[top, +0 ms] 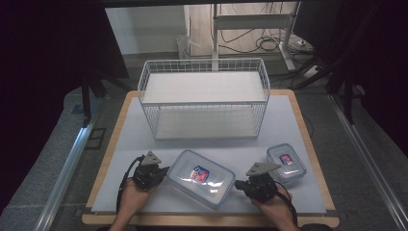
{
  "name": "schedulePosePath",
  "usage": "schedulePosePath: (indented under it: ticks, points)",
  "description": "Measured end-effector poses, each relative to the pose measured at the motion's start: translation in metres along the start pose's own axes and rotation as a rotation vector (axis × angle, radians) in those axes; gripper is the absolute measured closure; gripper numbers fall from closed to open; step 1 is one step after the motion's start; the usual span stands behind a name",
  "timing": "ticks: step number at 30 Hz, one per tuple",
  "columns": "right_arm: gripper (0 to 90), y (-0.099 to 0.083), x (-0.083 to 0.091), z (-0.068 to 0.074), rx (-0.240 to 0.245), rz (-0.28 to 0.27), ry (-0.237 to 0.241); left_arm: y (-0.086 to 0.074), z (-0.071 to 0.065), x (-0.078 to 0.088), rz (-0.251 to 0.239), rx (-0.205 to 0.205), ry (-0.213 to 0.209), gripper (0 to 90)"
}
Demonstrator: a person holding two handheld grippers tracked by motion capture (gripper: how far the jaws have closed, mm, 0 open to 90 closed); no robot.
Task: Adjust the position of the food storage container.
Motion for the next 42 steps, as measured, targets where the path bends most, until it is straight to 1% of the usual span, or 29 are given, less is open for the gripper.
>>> schedulePosePath:
  ticks: [1, 2, 3, 4, 5, 6, 7, 8, 10, 11, 12, 14, 15, 16, 19, 22, 23, 26, 27, 28, 30, 31, 32, 33, 34, 35, 38, 40, 42]
  points:
    - [89.6, 0.000, 0.000, 0.000, 0.000, 0.000, 0.000, 0.000, -0.001, 0.000, 0.001, 0.005, 0.000, 89.9]
    - [89.6, 0.002, -0.001, -0.006, -0.016, -0.004, -0.017, -0.001, -0.005, 0.001, 0.004, 0.008, 0.002, 90.0]
    - [89.6, 0.002, -0.001, -0.006, -0.016, -0.004, -0.017, -0.001, -0.005, 0.001, 0.004, 0.008, 0.002, 90.0]
    - [89.6, 0.005, -0.003, -0.012, -0.027, -0.008, -0.035, 0.000, -0.007, 0.000, 0.007, 0.007, -0.001, 90.0]
    - [89.6, 0.006, -0.004, -0.015, -0.034, -0.010, -0.039, -0.001, -0.010, -0.002, 0.026, -0.002, -0.042, 89.9]
    - [89.7, 0.007, -0.005, -0.018, -0.044, -0.010, -0.040, -0.001, -0.013, -0.004, 0.035, -0.010, -0.038, 90.0]
    - [89.7, 0.007, -0.005, -0.018, -0.044, -0.010, -0.040, -0.001, -0.013, -0.004, 0.035, -0.010, -0.038, 90.0]
    - [89.7, 0.008, -0.006, -0.022, -0.049, -0.010, -0.050, -0.001, -0.018, -0.006, 0.051, -0.032, -0.012, 90.0]
    - [89.6, 0.011, -0.009, -0.028, -0.060, -0.012, -0.057, 0.002, -0.023, -0.004, 0.071, -0.063, 0.014, 89.9]
    - [89.7, 0.016, -0.011, -0.033, -0.068, -0.012, -0.069, 0.002, -0.024, -0.003, 0.064, -0.061, 0.013, 90.0]
    - [89.7, 0.016, -0.011, -0.033, -0.068, -0.012, -0.069, 0.003, -0.025, -0.003, 0.061, -0.057, 0.004, 90.0]
    - [89.7, 0.019, -0.015, -0.038, -0.069, -0.010, -0.084, 0.001, -0.025, -0.005, 0.068, -0.054, -0.025, 89.9]
    - [89.7, 0.021, -0.017, -0.041, -0.071, -0.008, -0.094, 0.000, -0.027, -0.006, 0.069, -0.059, -0.012, 90.0]
    - [89.7, 0.024, -0.020, -0.044, -0.078, -0.013, -0.094, 0.000, -0.028, -0.005, 0.074, -0.062, -0.010, 90.0]
    - [89.7, 0.031, -0.026, -0.048, -0.077, -0.013, -0.116, -0.001, -0.030, -0.005, 0.070, -0.050, -0.014, 89.9]
    - [89.7, 0.033, -0.028, -0.050, -0.078, -0.013, -0.114, 0.000, -0.029, -0.006, 0.069, -0.050, -0.018, 89.7]
    - [89.6, 0.032, -0.028, -0.050, -0.077, -0.015, -0.113, -0.001, -0.028, -0.006, 0.066, -0.042, -0.020, 89.5]
    - [89.5, 0.032, -0.027, -0.050, -0.066, -0.008, -0.109, 0.000, -0.026, -0.005, 0.068, -0.049, -0.012, 86.8]
    - [89.2, 0.032, -0.026, -0.049, -0.053, -0.007, -0.119, 0.000, -0.026, -0.005, 0.067, -0.052, -0.007, 83.8]
    - [86.8, 0.032, -0.023, -0.047, -0.020, -0.004, -0.144, 0.000, -0.023, 0.000, 0.055, -0.062, 0.028, 80.7]
    - [84.1, 0.032, -0.017, -0.046, 0.006, -0.014, -0.152, 0.000, -0.018, 0.010, 0.009, -0.040, 0.059, 76.8]
    - [84.1, 0.032, -0.017, -0.046, 0.006, -0.014, -0.152, 0.000, -0.018, 0.010, 0.009, -0.040, 0.059, 74.0]
    - [82.7, 0.031, -0.013, -0.045, 0.015, -0.021, -0.159, -0.001, -0.015, 0.014, -0.008, -0.027, 0.067, 74.0]
    - [79.8, 0.029, -0.005, -0.043, 0.030, -0.026, -0.168, -0.002, -0.012, 0.017, -0.019, -0.023, 0.078, 66.9]
    - [78.1, 0.028, -0.001, -0.042, 0.039, -0.028, -0.168, -0.004, -0.011, 0.019, -0.027, -0.027, 0.088, 62.7]
    - [78.1, 0.028, -0.001, -0.042, 0.039, -0.028, -0.168, -0.007, -0.011, 0.021, -0.033, -0.034, 0.104, 62.7]
    - [71.6, 0.023, 0.009, -0.040, 0.058, -0.018, -0.174, -0.013, -0.014, 0.025, -0.037, -0.068, 0.142, 52.8]
    - [66.4, 0.018, 0.014, -0.041, 0.054, -0.021, -0.170, -0.017, -0.017, 0.028, -0.039, -0.094, 0.157, 46.3]
    - [61.1, 0.014, 0.020, -0.041, 0.045, -0.016, -0.166, -0.019, -0.020, 0.030, -0.032, -0.104, 0.174, 40.7]
Point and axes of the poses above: each handheld gripper's, and its own axes: x roughly backward along the jaws, y roughly out of its top, z roughly to its left, the point moved 2 cm from there along -x, roughly forward along the jaws, and after that the axes turned 2 degrees about -x, right-handed, at the moved point
